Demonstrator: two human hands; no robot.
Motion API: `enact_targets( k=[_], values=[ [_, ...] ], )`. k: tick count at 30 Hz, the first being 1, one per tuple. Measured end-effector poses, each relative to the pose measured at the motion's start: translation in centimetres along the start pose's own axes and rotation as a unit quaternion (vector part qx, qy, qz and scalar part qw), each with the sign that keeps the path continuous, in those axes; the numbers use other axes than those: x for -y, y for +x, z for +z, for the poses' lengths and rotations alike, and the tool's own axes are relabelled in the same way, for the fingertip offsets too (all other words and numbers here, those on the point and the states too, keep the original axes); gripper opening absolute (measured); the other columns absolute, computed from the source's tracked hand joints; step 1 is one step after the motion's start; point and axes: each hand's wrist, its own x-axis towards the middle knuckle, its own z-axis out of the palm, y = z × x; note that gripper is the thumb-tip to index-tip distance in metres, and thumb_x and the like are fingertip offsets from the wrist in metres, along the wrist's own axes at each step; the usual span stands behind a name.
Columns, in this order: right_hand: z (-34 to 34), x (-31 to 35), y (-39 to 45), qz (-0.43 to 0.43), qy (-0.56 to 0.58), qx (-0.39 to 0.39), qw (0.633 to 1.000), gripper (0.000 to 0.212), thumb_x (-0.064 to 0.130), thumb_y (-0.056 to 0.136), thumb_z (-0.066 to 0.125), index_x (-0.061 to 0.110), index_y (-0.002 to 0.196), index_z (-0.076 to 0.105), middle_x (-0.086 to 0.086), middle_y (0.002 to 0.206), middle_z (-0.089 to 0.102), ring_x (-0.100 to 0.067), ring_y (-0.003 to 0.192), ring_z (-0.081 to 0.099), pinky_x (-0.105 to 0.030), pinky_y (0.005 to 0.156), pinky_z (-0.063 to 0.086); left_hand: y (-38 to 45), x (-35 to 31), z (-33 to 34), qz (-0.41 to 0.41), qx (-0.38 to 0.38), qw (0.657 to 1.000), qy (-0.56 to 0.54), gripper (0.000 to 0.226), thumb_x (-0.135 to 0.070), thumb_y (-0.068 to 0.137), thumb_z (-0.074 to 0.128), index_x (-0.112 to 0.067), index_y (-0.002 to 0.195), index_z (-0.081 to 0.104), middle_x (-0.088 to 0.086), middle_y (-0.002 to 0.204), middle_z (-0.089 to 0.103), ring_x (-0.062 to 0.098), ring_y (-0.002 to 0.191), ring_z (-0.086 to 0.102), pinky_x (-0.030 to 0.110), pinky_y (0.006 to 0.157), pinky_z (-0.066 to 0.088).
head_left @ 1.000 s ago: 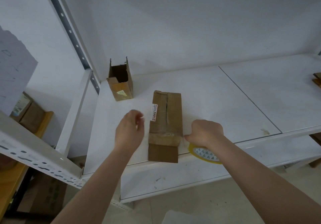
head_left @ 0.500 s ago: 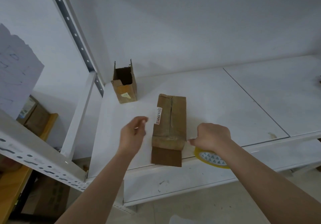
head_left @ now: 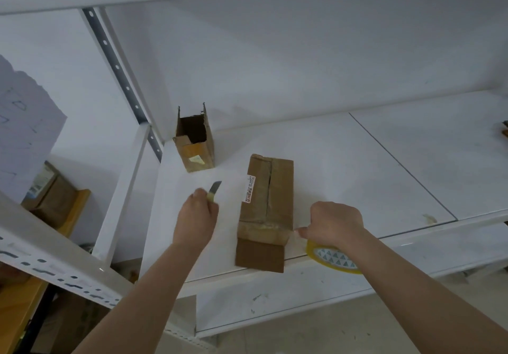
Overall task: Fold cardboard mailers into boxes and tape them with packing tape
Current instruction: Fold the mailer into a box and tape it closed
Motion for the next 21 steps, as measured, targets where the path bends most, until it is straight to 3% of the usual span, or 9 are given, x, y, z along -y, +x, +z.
enact_targets(
  k=[2,5,7,9,12,15,17,21],
  values=[
    [-0.1,0.0,0.0,0.0,0.005,0.013,1.0,0.047,0.069,0.082,0.052,0.025,0.072,0.043,0.009,0.074,0.05,-0.014,0.073,0.052,-0.026,0.056,0.034,0.2,-3.3,-1.0,0.057,0.005,0.991,-0.122,0.021,-0.026,0.102,0.04,-0.008,0.098,0.05,0.004,0.081,0.061,0.019,0.069,0.059,0.025,0.055,0.042],
    [-0.2,0.0,0.0,0.0,0.012,0.018,1.0,0.047,0.07,0.081,0.051,0.024,0.076,0.044,0.009,0.074,0.05,-0.015,0.076,0.053,-0.029,0.063,0.038,0.1,-8.3,-0.8,0.09,0.189,0.949,-0.237,0.052,-0.065,0.089,0.034,-0.02,0.085,0.062,-0.01,0.063,0.063,0.004,0.056,0.058,0.02,0.053,0.046],
    [-0.1,-0.1,0.0,-0.002,0.019,0.019,1.0,0.045,0.069,0.082,0.051,0.024,0.083,0.046,0.01,0.074,0.048,-0.016,0.081,0.054,-0.03,0.067,0.039,0.0,-10.3,0.4,0.101,0.295,0.917,-0.25,0.052,-0.062,0.092,0.04,-0.019,0.074,0.062,-0.009,0.053,0.061,0.004,0.045,0.055,0.017,0.048,0.044],
    [-0.1,-0.3,0.0,0.0,0.03,0.028,0.999,0.043,0.067,0.082,0.052,0.025,0.08,0.046,0.01,0.075,0.049,-0.016,0.083,0.055,-0.031,0.069,0.04,0.3,-10.6,1.9,0.086,0.344,0.905,-0.234,0.048,-0.05,0.099,0.043,-0.015,0.071,0.059,-0.006,0.051,0.061,0.008,0.043,0.055,0.018,0.048,0.045],
    [-0.7,-1.2,0.1,-0.003,0.104,0.08,0.991,0.038,0.06,0.083,0.057,0.024,0.078,0.049,0.008,0.082,0.054,-0.017,0.088,0.058,-0.032,0.074,0.044,0.5,-9.4,3.4,0.057,0.361,0.908,-0.207,0.047,-0.047,0.099,0.043,-0.014,0.07,0.058,-0.005,0.051,0.058,0.008,0.042,0.051,0.017,0.047,0.043],
    [-1.8,-3.0,-0.2,-0.014,0.215,0.153,0.964,0.033,0.047,0.086,0.063,0.017,0.101,0.063,0.002,0.101,0.06,-0.016,0.093,0.059,-0.029,0.074,0.046,0.4,-8.0,4.3,0.062,0.327,0.92,-0.209,0.045,-0.044,0.101,0.041,-0.016,0.069,0.057,-0.006,0.05,0.057,0.006,0.041,0.047,0.015,0.046,0.039],
    [-2.0,-3.7,-0.7,-0.018,0.242,0.157,0.957,0.033,0.045,0.088,0.064,0.023,0.113,0.064,0.007,0.103,0.055,-0.011,0.09,0.055,-0.025,0.07,0.045,0.4,-7.7,4.5,0.074,0.315,0.923,-0.209,0.045,-0.042,0.102,0.04,-0.016,0.069,0.057,-0.008,0.049,0.056,0.004,0.041,0.047,0.014,0.047,0.038],
    [-1.1,-3.1,-0.7,-0.011,0.104,0.139,0.985,0.035,0.045,0.091,0.054,0.025,0.12,0.061,0.004,0.122,0.057,-0.019,0.112,0.054,-0.036,0.095,0.045,0.2,-7.4,4.8,0.104,0.307,0.927,-0.186,0.046,-0.044,0.102,0.037,-0.018,0.068,0.056,-0.009,0.048,0.056,0.001,0.043,0.048,0.013,0.052,0.04]
  ],
)
